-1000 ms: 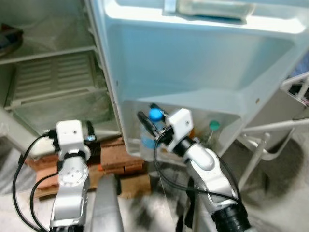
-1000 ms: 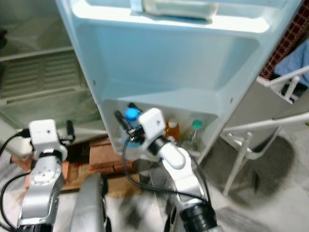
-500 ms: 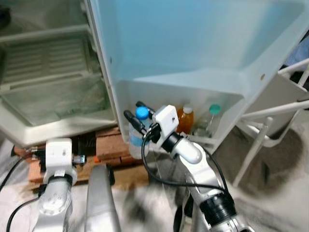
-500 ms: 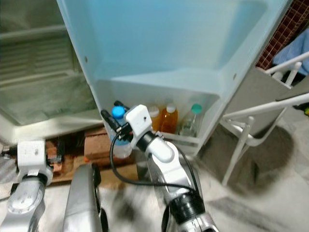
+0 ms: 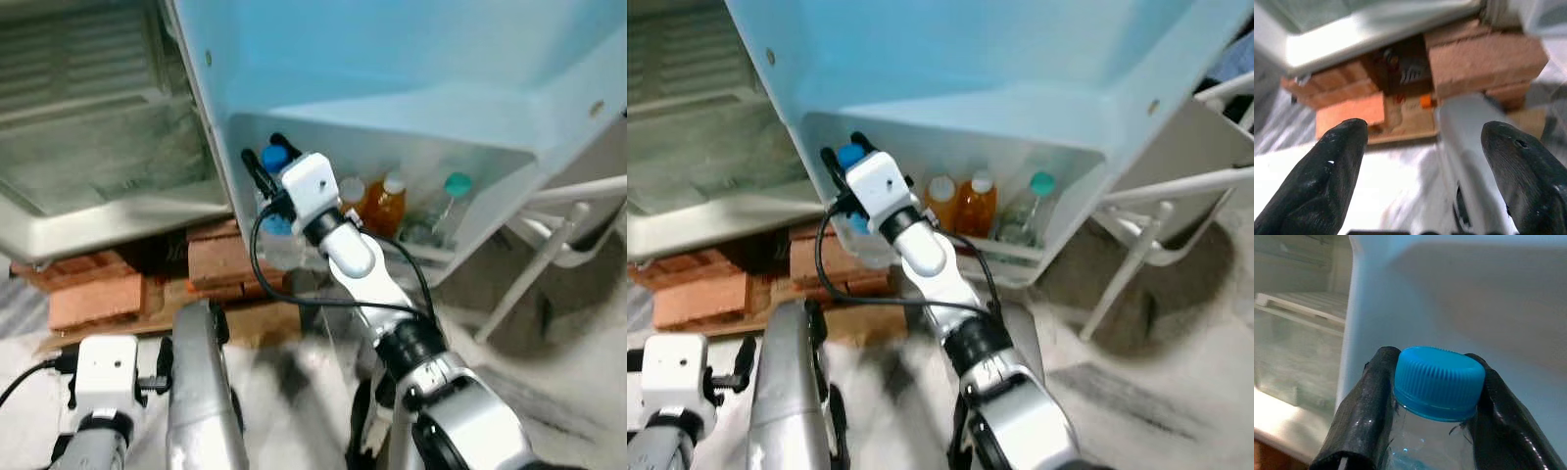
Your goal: Restocking fridge
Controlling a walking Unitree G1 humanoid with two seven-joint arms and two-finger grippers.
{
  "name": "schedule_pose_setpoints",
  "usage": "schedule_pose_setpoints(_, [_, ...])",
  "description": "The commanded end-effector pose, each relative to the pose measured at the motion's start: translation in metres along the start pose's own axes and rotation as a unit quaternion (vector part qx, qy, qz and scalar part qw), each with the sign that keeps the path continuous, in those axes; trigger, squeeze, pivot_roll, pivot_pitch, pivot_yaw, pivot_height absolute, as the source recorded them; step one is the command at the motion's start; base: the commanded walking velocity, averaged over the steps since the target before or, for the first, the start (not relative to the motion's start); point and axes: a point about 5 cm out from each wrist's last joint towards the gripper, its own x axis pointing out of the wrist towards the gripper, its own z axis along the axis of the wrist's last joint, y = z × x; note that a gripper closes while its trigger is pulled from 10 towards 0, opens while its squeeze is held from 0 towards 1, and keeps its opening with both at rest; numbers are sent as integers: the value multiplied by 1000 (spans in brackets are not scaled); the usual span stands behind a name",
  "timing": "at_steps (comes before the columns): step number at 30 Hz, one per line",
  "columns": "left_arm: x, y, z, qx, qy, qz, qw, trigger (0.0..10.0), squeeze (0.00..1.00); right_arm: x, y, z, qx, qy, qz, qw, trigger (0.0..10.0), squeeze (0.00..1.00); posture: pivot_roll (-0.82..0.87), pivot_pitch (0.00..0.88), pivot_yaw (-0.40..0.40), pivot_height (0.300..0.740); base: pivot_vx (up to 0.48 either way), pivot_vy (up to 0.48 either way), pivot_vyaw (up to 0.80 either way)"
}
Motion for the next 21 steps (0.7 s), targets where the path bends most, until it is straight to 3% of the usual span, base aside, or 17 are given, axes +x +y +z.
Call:
schedule_pose_setpoints(1, [-6,1,0,5,8,-2,1000,10000,0,10,-16,19,-39,-56,-34,997,10000,0,312,328,-44,461,0,0,0])
schedule_pose_setpoints(5, [-10,2,1,8,11,1,1000,10000,0,18,-19,52,-62,-132,-32,989,10000,0,310,334,-42,461,0,0,0])
schedule_pose_setpoints(9, [-9,2,2,12,15,-1,1000,10000,0,17,-18,70,-67,-175,-34,982,10000,0,304,334,-41,461,0,0,0])
schedule_pose_setpoints(16, [-5,1,3,13,18,-4,1000,10000,0,-4,-7,78,-62,-189,-7,980,10000,0,284,328,-36,461,0,0,0])
schedule_pose_setpoints(20, [0,2,3,17,19,-6,1000,10000,0,-20,-9,82,-76,-194,-20,978,10000,0,269,317,-31,461,0,0,0])
schedule_pose_setpoints(21, [2,2,4,17,19,-6,1000,10000,0,-25,-7,82,-101,-200,-21,974,10000,0,267,314,-28,461,0,0,0])
